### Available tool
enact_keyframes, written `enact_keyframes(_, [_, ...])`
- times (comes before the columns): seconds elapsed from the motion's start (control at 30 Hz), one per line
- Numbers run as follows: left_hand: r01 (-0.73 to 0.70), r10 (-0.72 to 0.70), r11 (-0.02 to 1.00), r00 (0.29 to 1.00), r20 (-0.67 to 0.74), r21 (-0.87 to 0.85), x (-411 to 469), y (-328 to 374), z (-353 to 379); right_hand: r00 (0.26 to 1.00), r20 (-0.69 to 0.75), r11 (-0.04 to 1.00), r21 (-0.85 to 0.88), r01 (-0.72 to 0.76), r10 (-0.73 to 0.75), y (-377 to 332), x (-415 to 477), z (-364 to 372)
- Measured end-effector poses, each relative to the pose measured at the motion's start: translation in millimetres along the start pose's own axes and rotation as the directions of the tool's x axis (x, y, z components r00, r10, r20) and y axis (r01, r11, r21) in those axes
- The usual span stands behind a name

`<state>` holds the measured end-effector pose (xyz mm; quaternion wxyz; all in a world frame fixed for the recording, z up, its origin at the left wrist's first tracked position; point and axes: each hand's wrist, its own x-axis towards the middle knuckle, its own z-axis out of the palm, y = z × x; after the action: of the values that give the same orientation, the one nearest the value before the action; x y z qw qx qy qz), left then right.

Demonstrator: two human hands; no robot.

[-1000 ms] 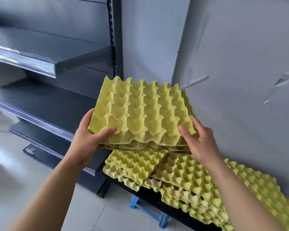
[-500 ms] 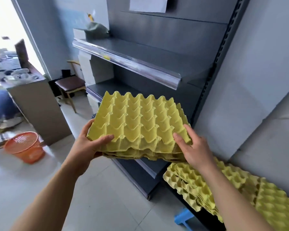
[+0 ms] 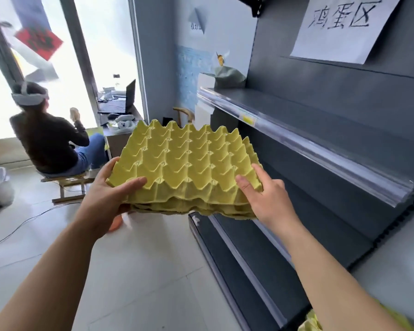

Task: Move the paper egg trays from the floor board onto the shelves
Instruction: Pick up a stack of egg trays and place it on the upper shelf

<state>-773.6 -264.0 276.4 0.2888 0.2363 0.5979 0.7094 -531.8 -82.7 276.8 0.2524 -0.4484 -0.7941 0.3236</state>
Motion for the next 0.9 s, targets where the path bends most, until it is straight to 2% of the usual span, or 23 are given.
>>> enact_keyframes(0.17, [-0.101, 0.101, 0.995, 0.994, -0.032, -0.026, 68.7, 36.1, 1.2, 0.993, -0.054, 0.994, -0.026, 0.105, -0.107, -45.1, 77.2, -0.9])
enact_keyframes(0.33, [-0.154, 0.155, 0.986, 0.988, 0.006, -0.063, 146.4, 63.4, 22.9, 0.978, -0.130, 0.984, -0.089, 0.155, -0.166, -73.2, 153.6, -16.4])
enact_keyframes(0.63, [-0.094, 0.113, 0.990, 0.976, 0.185, -0.106, 305.9, 77.6, 77.5, 0.966, -0.250, 0.994, -0.099, 0.039, -0.063, -86.4, 274.2, -30.2])
enact_keyframes(0.9, [-0.007, 0.048, 0.995, 0.910, 0.412, -0.101, 458.1, 83.1, 125.1, 0.911, -0.403, 0.980, -0.124, -0.153, 0.091, -94.4, 365.2, -18.5])
